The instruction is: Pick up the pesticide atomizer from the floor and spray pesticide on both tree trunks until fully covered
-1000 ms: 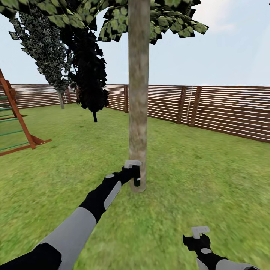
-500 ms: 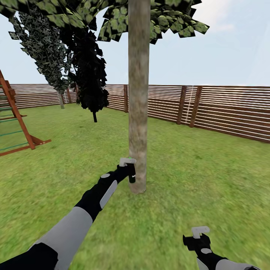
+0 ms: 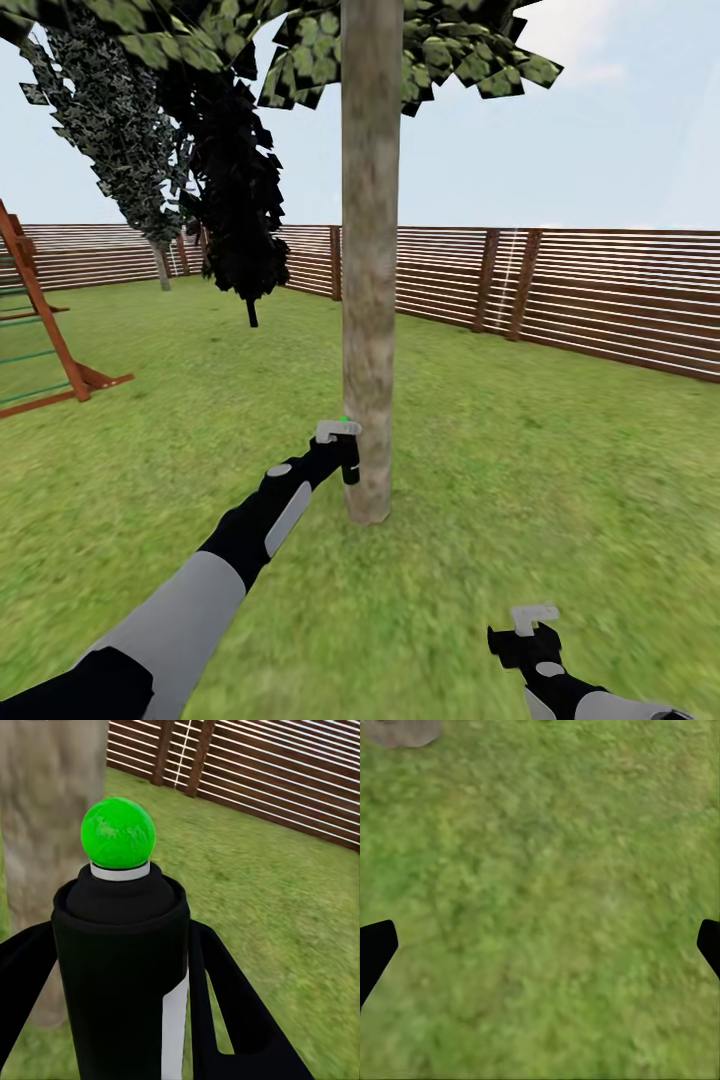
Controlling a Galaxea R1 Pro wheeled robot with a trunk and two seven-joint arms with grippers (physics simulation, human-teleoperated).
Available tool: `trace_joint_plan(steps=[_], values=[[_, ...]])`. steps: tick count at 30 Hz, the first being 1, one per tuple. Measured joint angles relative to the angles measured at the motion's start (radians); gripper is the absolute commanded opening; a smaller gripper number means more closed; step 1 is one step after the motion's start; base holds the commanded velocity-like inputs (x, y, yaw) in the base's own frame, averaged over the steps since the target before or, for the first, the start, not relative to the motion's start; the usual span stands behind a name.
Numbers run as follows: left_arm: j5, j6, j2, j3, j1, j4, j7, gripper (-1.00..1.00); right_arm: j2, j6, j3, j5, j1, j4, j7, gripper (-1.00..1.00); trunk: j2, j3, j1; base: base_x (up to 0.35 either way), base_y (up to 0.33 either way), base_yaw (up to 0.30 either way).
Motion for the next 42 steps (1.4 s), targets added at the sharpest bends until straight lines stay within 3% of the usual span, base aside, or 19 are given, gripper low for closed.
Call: trace_joint_plan(steps=[10, 17, 42], values=[[0.0, -0.002, 0.0, -0.002, 0.0, 0.035, 0.0, -1.0, 0.0, 0.0, 0.001, 0.0, 0.0, 0.0, 0.0, 1.0, 0.0, 0.0, 0.0, 0.146, 0.0, 0.0], [0.0, -0.058, 0.0, -0.002, 0.0, 0.07, -0.001, -1.0, 0.0, 0.0, 0.001, 0.0, 0.0, 0.0, 0.0, 1.0, 0.0, 0.0, 0.0, 0.068, 0.0, 0.0], [0.0, -0.06, -0.002, -0.005, 0.0, 0.072, -0.003, -1.0, 0.0, 0.0, 0.001, 0.0, 0.0, 0.0, 0.0, 1.0, 0.0, 0.0, 0.0, 0.112, 0.0, 0.0]])
